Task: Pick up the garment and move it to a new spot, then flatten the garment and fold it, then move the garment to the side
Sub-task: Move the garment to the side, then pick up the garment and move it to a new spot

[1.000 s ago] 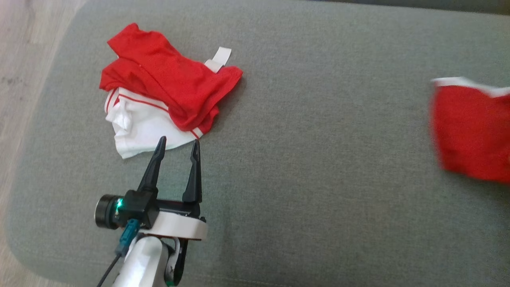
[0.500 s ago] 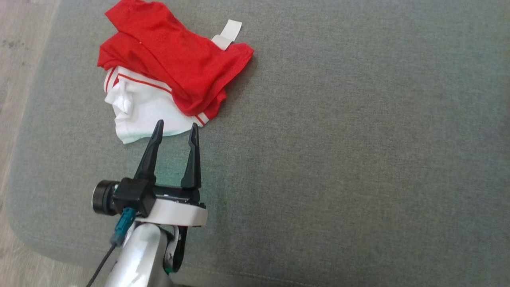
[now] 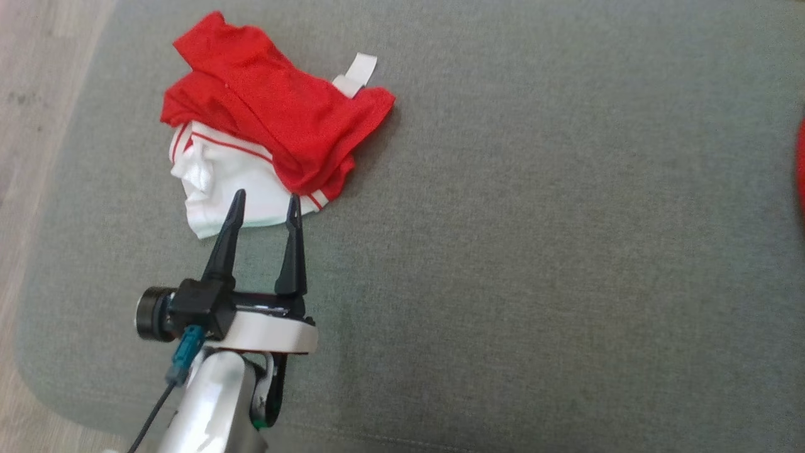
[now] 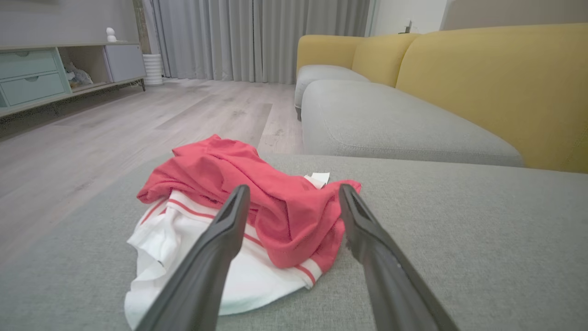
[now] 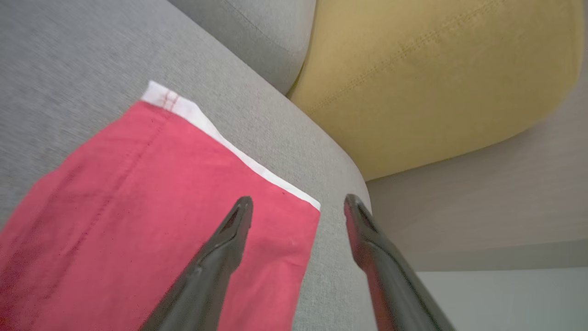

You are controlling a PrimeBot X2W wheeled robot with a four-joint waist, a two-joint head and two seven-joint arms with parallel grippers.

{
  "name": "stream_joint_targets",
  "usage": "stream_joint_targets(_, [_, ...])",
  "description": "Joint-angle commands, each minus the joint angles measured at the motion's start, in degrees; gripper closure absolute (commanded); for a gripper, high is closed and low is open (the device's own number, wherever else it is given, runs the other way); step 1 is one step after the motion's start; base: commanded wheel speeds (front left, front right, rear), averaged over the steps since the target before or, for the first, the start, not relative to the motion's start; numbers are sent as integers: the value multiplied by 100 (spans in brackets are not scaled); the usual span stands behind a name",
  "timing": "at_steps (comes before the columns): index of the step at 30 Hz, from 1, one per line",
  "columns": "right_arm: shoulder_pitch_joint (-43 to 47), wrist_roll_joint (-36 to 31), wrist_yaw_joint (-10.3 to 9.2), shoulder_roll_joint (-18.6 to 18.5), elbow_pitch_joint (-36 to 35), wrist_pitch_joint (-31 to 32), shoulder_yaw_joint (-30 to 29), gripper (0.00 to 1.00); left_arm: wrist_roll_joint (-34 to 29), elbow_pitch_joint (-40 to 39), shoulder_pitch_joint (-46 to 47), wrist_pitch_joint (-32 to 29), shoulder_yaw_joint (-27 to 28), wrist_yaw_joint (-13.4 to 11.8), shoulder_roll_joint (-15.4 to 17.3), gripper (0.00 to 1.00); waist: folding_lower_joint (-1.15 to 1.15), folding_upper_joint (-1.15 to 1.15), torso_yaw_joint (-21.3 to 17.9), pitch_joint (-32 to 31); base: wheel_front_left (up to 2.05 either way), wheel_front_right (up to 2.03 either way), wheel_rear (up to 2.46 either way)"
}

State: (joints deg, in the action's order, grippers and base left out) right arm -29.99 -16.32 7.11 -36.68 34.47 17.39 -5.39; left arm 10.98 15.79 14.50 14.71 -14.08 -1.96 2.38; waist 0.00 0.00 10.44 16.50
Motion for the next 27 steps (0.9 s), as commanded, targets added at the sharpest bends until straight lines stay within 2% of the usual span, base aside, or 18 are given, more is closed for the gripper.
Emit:
stream_joint_targets(1, [108, -51, 37, -52, -278, -82, 17, 0, -65, -141, 60, 29, 259, 3, 50, 0, 0, 0, -47, -247, 0, 0, 0])
stream_joint_targets(4, [54, -44, 37, 383, -561, -313, -27, 0, -138, -126, -28, 29, 365, 26, 50, 0, 0, 0, -101, -549, 0, 0, 0])
stream_joint_targets(5, [54, -44, 37, 383, -561, -313, -27, 0, -138, -126, -28, 29, 365, 26, 50, 0, 0, 0, -101, -549, 0, 0, 0])
stream_joint_targets(10, [-41, 197, 37, 1396, -1065, -1162, -130, 0, -252, -141, -195, 29, 506, 68, 50, 0, 0, 0, -197, -936, 0, 0, 0])
stream_joint_targets(14, [33, 683, 37, 2254, -1283, -1920, -157, 0, -408, -150, -309, 29, 511, 133, 50, 0, 0, 0, -240, -1164, 0, 0, 0])
stream_joint_targets(18, [388, 1039, 37, 2889, -1500, -2601, -104, 0, -481, -141, -405, 29, 530, 175, 50, 0, 0, 0, -276, -1356, 0, 0, 0])
stream_joint_targets(22, [984, 1410, 37, 3238, -1721, -3048, 47, 0, -484, -174, -516, 29, 564, 161, 50, 0, 0, 0, -316, -1486, 0, 0, 0])
stream_joint_targets(27, [1872, 2009, 37, 3353, -1971, -3212, 409, 0, -433, -181, -681, 29, 502, 174, 50, 0, 0, 0, -349, -1554, 0, 0, 0])
